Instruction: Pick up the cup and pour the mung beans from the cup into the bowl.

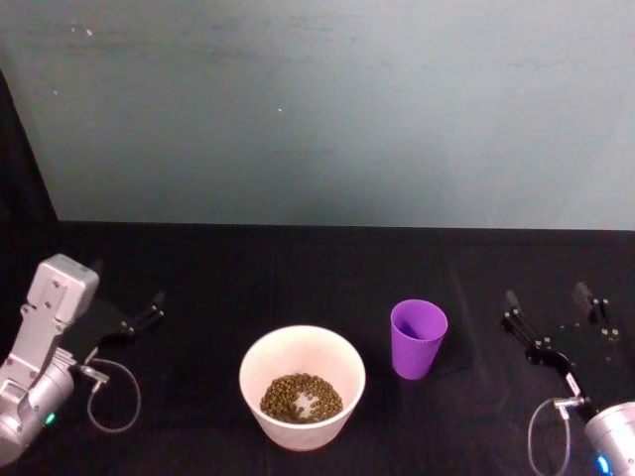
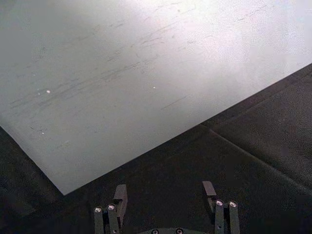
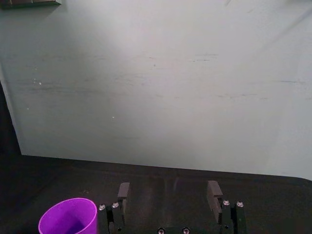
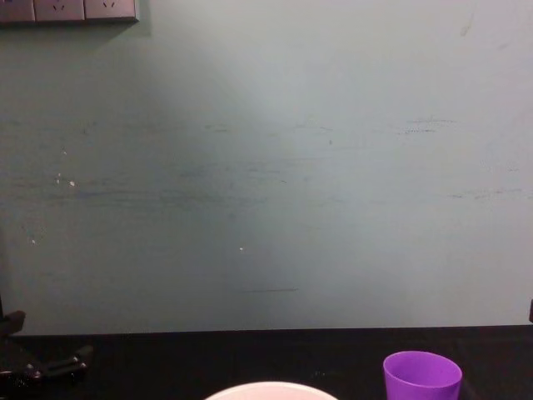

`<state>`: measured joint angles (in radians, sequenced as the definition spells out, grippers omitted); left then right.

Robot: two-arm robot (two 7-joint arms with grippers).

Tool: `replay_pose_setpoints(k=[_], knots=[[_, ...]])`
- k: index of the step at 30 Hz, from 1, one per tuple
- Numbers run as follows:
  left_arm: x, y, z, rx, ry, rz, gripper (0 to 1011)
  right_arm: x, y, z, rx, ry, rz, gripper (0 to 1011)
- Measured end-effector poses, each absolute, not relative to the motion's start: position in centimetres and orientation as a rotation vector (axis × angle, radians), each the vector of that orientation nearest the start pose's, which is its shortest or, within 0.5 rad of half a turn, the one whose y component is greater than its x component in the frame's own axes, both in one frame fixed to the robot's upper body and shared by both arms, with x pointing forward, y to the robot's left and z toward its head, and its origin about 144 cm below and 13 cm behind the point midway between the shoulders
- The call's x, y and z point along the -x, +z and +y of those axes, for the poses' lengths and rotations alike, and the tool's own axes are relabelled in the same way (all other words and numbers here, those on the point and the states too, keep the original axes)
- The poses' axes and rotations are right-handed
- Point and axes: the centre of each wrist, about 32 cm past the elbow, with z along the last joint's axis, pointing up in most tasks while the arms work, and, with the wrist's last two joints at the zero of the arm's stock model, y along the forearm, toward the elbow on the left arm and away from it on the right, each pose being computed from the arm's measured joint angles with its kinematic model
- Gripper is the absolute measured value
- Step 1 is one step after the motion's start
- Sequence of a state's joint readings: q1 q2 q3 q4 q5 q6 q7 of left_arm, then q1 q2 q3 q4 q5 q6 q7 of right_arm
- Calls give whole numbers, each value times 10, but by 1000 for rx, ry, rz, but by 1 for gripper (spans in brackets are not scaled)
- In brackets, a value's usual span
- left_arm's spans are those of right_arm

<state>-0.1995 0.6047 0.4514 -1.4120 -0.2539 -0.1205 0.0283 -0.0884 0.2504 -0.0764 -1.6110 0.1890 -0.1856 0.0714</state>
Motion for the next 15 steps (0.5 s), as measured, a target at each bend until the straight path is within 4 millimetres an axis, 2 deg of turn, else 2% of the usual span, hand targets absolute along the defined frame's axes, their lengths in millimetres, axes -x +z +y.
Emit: replay_pose_setpoints(k=[15], knots=[[-489, 1140, 310, -304, 1248, -285, 1003, -432, 1132, -274, -51, -1408, -131, 1003]])
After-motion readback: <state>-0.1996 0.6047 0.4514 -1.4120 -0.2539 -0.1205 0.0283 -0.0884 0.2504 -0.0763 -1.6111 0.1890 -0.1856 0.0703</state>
